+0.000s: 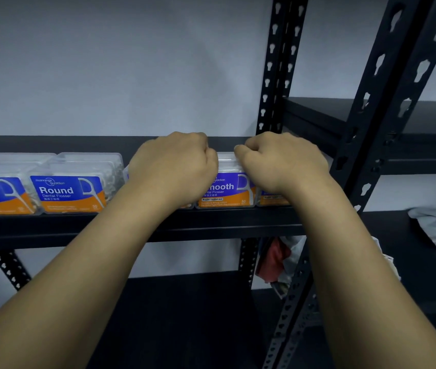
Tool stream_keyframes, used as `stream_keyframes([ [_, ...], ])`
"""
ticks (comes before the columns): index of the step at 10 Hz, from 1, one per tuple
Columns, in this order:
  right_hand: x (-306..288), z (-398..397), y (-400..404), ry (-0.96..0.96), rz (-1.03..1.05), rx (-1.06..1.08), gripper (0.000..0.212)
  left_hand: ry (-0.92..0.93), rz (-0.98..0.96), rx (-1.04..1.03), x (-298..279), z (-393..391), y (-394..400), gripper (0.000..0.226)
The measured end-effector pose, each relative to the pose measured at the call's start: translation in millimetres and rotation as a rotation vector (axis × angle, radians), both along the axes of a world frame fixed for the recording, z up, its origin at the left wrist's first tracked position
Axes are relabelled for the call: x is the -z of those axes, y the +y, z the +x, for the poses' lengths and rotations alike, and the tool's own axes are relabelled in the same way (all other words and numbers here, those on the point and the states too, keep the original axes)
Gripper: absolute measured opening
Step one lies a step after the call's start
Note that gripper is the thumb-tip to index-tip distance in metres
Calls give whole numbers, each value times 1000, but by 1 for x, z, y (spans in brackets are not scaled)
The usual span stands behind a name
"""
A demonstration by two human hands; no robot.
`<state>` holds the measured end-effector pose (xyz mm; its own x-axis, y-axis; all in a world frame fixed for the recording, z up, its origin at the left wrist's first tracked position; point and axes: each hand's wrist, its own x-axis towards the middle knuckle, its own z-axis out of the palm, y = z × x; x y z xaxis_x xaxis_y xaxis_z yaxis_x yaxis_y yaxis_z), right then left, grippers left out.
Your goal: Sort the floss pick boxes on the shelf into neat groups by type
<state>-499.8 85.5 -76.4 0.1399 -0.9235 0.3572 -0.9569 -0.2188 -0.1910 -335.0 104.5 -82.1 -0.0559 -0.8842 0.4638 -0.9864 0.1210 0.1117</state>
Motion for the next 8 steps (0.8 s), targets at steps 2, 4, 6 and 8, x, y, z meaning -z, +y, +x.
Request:
stream_keyframes([
  [2,-1,-1,4,15,23,-21,43,-21,50,11,-3,1,1,33],
  [4,-3,0,4,42,53,-21,46,2,13,9,-2,0,2,34],
  [6,-11,0,5,-52,115,-57,45,5,-19,-1,-4,-3,5,32],
  [8,-33,15,-2,-65,62,-71,44,8,159,-11,-36,17,-5,47],
])
